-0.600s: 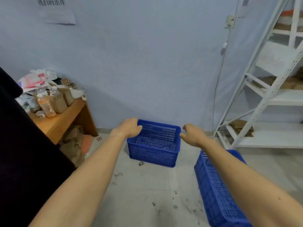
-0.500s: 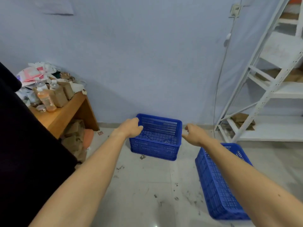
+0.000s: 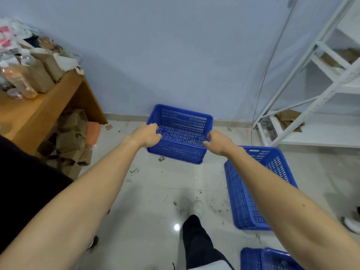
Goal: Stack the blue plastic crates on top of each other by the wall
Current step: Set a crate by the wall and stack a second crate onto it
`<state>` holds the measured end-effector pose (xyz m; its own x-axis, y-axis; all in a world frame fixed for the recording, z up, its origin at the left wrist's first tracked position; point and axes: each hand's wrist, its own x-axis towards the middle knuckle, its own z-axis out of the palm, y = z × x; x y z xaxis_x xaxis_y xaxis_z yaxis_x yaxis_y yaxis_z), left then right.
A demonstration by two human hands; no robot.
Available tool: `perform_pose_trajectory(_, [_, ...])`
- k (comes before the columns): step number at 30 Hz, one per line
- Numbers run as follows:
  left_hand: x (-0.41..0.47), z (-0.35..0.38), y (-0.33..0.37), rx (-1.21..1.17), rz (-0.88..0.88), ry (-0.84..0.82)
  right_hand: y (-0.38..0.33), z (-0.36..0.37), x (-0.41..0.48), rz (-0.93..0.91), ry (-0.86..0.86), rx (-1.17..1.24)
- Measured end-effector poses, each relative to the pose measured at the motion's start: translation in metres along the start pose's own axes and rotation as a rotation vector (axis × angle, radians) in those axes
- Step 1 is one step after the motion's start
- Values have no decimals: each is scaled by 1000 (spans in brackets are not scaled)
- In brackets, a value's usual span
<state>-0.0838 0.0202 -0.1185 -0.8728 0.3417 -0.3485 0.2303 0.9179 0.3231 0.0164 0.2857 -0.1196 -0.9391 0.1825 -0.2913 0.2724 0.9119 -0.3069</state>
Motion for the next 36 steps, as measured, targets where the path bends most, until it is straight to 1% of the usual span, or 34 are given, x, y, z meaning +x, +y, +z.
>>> perform_pose_trajectory(5, [79, -7, 30, 23, -25, -23, 28, 3, 98, -7, -65, 33])
perform_pose_trajectory(8, [136, -8, 41, 45, -58, -78, 47, 0, 160, 1, -81, 54])
perform_pose_trajectory(11, [190, 0, 40, 52, -147, -136, 61, 4, 211, -16, -126, 81])
perform_pose_trajectory(13, [213, 3, 42, 53, -170, -166, 67, 7, 239, -22, -157, 92])
perform_pose_trajectory(18, [271, -6, 41, -5, -136, -172, 70, 8, 305, -19, -231, 96])
perform_pose_trajectory(23, [357, 1, 21, -43, -87, -239, 74, 31, 374, -39, -371, 40])
perform_pose_trajectory(27, [438, 25, -7, -80, -22, -282, 78, 67, 425, -25, -380, 6])
perform_pose_trajectory(30, [486, 54, -34, -130, -11, -308, 83, 110, 457, -5, -415, 10])
perform_pose_trajectory(33, [525, 98, -60, -134, -24, -375, 89, 155, 487, 49, -421, 37])
perform_pose_trajectory(36, [554, 152, -79, -90, -26, -460, 103, 211, 521, 32, -451, 27])
